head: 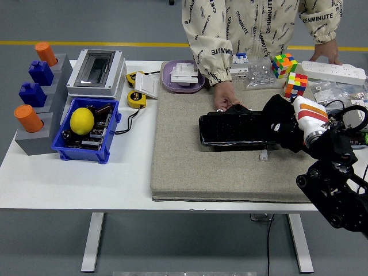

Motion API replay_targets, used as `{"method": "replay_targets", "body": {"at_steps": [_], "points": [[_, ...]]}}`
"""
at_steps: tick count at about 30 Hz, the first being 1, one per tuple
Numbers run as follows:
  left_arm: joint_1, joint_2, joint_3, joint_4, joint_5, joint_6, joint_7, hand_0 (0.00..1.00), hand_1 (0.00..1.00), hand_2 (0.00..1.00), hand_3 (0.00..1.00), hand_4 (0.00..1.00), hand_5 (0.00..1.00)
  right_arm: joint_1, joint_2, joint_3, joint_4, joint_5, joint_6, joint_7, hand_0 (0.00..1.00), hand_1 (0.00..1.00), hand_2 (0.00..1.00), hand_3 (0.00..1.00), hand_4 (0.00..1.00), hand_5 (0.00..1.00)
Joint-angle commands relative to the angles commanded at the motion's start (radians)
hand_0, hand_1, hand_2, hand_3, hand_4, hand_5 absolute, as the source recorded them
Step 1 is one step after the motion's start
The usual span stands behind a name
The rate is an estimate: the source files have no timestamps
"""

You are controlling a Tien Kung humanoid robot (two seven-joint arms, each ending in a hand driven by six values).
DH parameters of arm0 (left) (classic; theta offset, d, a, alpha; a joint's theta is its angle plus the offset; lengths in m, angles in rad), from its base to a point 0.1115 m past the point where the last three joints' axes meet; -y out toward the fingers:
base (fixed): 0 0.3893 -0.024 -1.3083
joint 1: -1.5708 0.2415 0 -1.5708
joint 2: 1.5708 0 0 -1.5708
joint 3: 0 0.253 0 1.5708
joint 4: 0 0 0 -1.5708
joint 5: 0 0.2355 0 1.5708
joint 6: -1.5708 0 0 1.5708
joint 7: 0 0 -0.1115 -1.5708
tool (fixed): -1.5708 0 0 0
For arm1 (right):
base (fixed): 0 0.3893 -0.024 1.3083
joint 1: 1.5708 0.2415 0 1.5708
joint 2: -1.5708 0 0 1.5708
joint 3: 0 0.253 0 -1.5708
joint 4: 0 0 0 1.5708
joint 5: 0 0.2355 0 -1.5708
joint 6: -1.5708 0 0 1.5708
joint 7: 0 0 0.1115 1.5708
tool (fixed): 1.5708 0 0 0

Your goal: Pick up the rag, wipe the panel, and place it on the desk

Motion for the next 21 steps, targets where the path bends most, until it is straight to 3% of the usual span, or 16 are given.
{"method": "replay_targets", "body": {"at_steps": [13, 21], "points": [[-0.006, 0.000, -0.003, 0.001, -0.001, 0.000, 0.001, 0.652, 0.663, 0.695, 0.579, 0.680, 0.447, 0.019, 0.030, -0.052, 0.005, 0.005, 0.012, -0.001, 0.383, 0.440, 0.510, 0.522, 0.916, 0.250], [-0.011, 0.000, 0.000, 0.000, -0.002, 0.000, 0.000, 0.652, 0.663, 0.695, 0.579, 0.678, 0.447, 0.043, 0.044, -0.143, 0.011, 0.020, 0.015, -0.001, 0.394, 0.439, 0.510, 0.522, 0.916, 0.252]]}}
